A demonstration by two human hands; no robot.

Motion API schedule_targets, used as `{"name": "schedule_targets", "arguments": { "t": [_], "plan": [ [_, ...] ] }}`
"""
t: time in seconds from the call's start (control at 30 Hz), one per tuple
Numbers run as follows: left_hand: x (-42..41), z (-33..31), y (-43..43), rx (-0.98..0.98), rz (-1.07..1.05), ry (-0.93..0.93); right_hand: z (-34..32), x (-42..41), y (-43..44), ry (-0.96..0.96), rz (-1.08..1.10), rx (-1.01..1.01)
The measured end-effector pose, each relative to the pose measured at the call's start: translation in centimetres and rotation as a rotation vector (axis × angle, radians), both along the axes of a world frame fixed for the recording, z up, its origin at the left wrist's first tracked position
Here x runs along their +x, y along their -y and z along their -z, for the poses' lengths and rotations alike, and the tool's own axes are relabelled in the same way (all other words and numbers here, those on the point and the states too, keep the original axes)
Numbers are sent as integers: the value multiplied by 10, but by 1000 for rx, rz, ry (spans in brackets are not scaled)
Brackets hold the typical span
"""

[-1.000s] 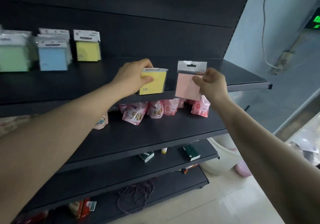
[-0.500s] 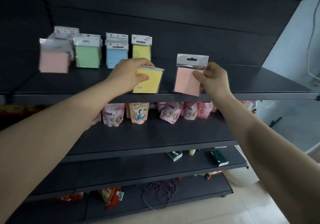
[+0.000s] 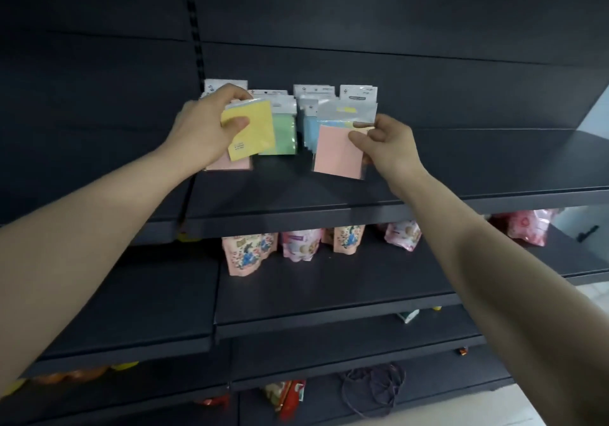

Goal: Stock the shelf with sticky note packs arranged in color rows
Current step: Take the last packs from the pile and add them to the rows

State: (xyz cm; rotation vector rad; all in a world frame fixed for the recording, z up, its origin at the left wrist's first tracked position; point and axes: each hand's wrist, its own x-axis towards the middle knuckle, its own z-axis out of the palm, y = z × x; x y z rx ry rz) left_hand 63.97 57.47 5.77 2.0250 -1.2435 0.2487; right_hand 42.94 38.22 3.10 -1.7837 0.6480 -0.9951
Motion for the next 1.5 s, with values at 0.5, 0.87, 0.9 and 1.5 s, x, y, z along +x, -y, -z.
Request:
{"name": "schedule_targets", "arguments": {
  "t": [0.5, 0.87, 0.9, 1.5],
  "plan": [
    [106, 7, -62, -95, -114, -11, 7, 141, -60, -184, -317, -5],
    [121, 7, -72, -98, -1, -12, 12, 188, -63, -372, -104, -532],
    [121, 7, -72, -96, 6, -4, 15, 190, -64, -379, -92, -587],
    [100, -6, -52, -119, 153, -109, -19, 156, -56, -335, -71, -502]
  ]
}}
